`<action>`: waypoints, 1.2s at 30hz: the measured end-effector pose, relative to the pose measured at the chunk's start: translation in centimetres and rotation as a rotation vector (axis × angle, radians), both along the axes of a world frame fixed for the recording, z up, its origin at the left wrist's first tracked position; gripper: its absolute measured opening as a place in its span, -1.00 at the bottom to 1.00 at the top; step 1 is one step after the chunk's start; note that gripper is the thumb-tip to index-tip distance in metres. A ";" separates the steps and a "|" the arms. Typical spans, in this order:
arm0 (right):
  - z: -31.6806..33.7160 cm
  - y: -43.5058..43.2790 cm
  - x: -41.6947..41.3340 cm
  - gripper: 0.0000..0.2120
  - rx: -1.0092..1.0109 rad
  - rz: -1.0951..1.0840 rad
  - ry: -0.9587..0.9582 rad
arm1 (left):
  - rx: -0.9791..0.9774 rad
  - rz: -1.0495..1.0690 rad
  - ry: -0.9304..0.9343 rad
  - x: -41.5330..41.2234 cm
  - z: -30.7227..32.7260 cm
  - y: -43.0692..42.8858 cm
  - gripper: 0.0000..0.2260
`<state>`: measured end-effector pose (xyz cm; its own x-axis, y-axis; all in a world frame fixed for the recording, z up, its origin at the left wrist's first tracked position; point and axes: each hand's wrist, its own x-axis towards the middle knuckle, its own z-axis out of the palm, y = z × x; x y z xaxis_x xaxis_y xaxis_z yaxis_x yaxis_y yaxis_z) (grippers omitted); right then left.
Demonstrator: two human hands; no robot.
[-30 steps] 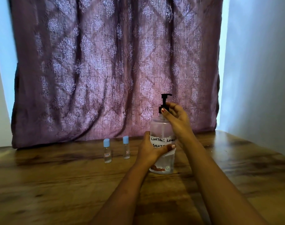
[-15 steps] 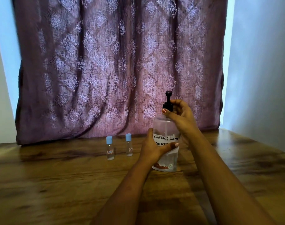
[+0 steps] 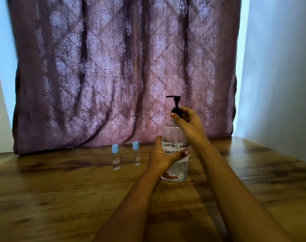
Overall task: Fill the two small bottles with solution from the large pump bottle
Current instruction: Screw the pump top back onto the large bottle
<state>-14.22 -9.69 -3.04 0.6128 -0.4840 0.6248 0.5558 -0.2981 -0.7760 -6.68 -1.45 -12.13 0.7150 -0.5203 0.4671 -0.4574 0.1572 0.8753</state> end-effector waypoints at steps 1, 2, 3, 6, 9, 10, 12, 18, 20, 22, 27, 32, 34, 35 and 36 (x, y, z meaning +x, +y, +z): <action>-0.1 -0.1 0.1 -0.66 0.005 -0.040 -0.016 | 0.003 -0.005 -0.003 -0.1 0.0 0.0 -0.24; -0.1 -0.1 0.2 -0.64 0.015 -0.070 -0.028 | 0.008 -0.007 -0.012 -0.2 0.0 -0.1 -0.25; -0.2 -0.2 0.2 -0.61 0.021 -0.089 -0.038 | 0.010 -0.007 -0.022 -0.3 0.1 -0.1 -0.24; -0.2 0.0 0.1 -0.56 0.004 -0.080 -0.026 | 0.010 0.001 -0.030 -0.3 0.2 0.0 -0.20; 0.0 0.2 0.0 -0.63 -0.014 -0.002 -0.008 | 0.011 0.017 -0.024 -0.4 0.2 0.2 -0.20; 0.0 0.1 0.0 -0.67 -0.004 0.020 -0.016 | 0.010 0.019 -0.020 -0.4 0.2 0.3 -0.20; -0.1 0.0 0.1 -0.71 0.002 0.004 -0.026 | 0.007 0.014 -0.016 -0.3 0.2 0.2 -0.21; -0.2 0.0 0.1 -0.56 -0.010 -0.116 -0.019 | 0.026 0.018 -0.042 -0.6 0.4 0.1 -0.28; -0.1 0.1 0.0 -0.57 -0.025 -0.078 0.005 | 0.023 0.025 -0.040 -0.5 0.4 0.2 -0.22; -0.1 0.1 0.0 -0.66 -0.010 0.003 0.033 | 0.011 0.031 -0.009 -0.4 0.2 0.2 -0.17; -0.2 -0.3 0.0 -0.82 0.026 0.067 0.035 | 0.025 0.048 0.017 -0.3 0.1 0.1 -0.18; 0.0 -0.3 0.1 -0.59 -0.017 -0.139 -0.019 | 0.076 0.053 -0.068 -0.9 0.5 0.2 -0.22; 0.0 -0.3 0.1 -0.56 -0.029 -0.146 -0.024 | 0.078 0.063 -0.082 -1.0 0.5 0.3 -0.23; 0.0 -0.3 0.1 -0.55 -0.049 -0.142 -0.012 | 0.078 0.067 -0.081 -0.9 0.5 0.2 -0.25; 0.0 -0.2 0.0 -0.55 -0.070 -0.125 0.007 | 0.074 0.069 -0.078 -0.9 0.5 0.3 -0.26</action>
<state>-14.20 -9.91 -3.01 0.5550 -0.5125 0.6552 0.5052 -0.4181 -0.7550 -7.57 -1.17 -11.66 0.7134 -0.5060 0.4847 -0.5318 0.0594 0.8448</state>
